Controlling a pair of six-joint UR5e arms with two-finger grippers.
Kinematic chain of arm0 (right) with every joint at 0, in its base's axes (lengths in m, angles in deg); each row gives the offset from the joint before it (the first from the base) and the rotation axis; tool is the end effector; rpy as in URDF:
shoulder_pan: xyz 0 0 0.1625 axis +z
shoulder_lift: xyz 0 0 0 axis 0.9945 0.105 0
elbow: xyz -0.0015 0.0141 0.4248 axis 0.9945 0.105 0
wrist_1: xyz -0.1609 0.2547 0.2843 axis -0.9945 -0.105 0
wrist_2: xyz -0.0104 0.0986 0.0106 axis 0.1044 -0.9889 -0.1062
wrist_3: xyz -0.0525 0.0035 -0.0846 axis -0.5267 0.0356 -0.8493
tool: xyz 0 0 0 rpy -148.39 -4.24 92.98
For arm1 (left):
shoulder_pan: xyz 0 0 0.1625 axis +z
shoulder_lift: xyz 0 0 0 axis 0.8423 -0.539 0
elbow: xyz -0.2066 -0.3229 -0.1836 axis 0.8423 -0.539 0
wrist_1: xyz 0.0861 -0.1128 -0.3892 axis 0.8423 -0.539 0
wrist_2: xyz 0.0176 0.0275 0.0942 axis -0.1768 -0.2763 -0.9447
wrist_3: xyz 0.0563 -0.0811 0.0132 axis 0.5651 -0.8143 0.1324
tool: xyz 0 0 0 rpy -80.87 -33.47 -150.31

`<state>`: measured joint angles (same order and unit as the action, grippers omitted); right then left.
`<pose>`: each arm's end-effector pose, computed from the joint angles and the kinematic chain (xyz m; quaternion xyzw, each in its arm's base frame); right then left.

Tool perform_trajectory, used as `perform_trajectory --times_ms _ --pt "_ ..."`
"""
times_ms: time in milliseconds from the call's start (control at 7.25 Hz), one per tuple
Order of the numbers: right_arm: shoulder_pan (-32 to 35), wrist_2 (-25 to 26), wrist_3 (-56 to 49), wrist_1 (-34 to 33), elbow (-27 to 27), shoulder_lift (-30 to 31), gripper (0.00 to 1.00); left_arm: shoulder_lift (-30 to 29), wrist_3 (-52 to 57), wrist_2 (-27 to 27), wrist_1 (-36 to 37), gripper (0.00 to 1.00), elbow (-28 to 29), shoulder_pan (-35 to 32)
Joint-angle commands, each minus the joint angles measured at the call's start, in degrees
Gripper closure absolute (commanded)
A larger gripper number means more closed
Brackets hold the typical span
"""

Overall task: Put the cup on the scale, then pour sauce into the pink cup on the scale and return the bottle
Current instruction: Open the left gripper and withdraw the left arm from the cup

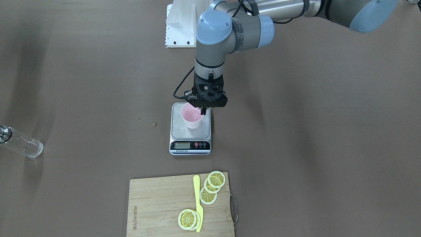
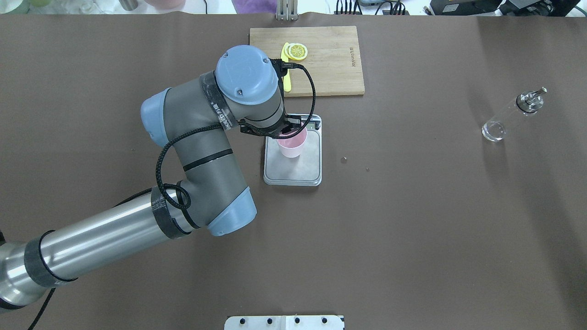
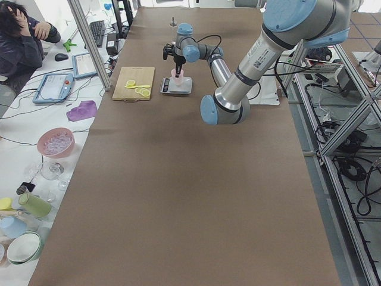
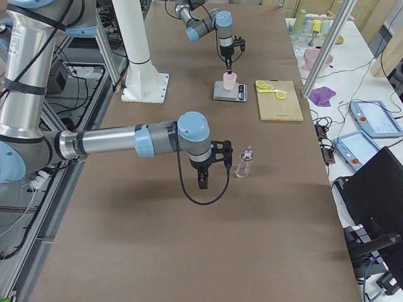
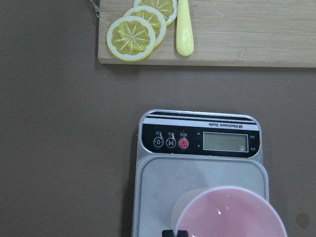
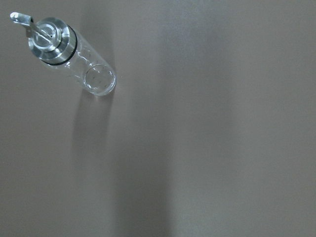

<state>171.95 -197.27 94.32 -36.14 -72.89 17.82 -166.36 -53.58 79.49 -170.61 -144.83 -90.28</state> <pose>0.0449 -0.3849 0.5546 0.0662 -0.4162 0.0003 0.9068 0.5515 -0.4883 0.1221 0.0976 0.4289 -0.0493 0.8967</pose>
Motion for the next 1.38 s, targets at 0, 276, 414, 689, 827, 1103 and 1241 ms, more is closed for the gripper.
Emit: perform_trajectory --times_ms 0,276,414,689,827,1103,1241 --pt "0.0 0.0 0.0 0.0 0.0 0.1 0.0 0.0 0.2 -0.3 -0.9 0.83 0.1 0.3" --pt "0.0 0.0 0.0 0.0 0.0 0.1 0.0 0.1 0.2 -0.3 -0.9 0.47 0.0 0.2" --pt "0.0 0.0 0.0 0.0 0.0 0.0 0.0 0.1 0.3 -0.3 -0.9 0.08 -0.3 0.2" --pt "0.0 -0.1 -0.1 0.1 -0.3 -0.3 0.0 0.1 0.4 -0.5 -1.0 0.02 -1.6 0.0" --pt "0.0 -0.1 -0.6 0.1 -0.5 -0.8 0.0 0.4 0.4 -0.4 -0.4 0.02 -3.2 -0.5" --pt "0.0 -0.3 0.0 0.2 -1.7 -1.8 0.0 5.4 9.2 1.7 4.6 0.02 -10.1 -4.4" --pt "0.0 -0.4 -0.4 2.0 -3.0 -1.8 0.0 9.6 15.5 6.2 8.3 0.02 -15.1 -8.5"
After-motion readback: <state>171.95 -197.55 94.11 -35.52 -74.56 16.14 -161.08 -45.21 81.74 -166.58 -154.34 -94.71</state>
